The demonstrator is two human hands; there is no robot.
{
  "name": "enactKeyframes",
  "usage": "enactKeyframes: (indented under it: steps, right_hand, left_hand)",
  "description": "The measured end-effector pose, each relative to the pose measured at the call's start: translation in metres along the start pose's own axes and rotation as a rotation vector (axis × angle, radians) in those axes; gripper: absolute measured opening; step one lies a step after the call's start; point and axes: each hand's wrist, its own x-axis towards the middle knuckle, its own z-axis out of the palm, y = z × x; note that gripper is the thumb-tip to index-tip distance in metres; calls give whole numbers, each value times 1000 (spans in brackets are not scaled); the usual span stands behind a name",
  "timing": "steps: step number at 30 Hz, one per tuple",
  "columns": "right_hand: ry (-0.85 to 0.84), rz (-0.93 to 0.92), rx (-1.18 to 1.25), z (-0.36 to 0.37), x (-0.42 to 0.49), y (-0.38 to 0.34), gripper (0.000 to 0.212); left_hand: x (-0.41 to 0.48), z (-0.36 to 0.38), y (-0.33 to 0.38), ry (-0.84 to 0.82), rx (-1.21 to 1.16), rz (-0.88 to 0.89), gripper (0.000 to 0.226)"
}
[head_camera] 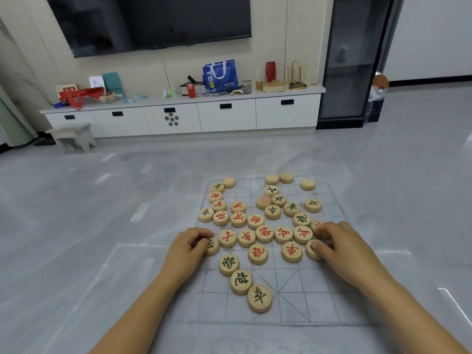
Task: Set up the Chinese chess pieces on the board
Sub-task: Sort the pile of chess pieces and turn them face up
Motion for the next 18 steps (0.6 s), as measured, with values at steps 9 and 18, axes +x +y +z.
enactKeyframes:
  steps: [9,18]
  right_hand:
    - [209,30,130,-10,25,7,26]
    - [93,-17,-202,2,159,9,41]
  left_hand:
    - [0,3,-5,31,1,-18,25]
    - [20,4,1,-44,-73,-74,26]
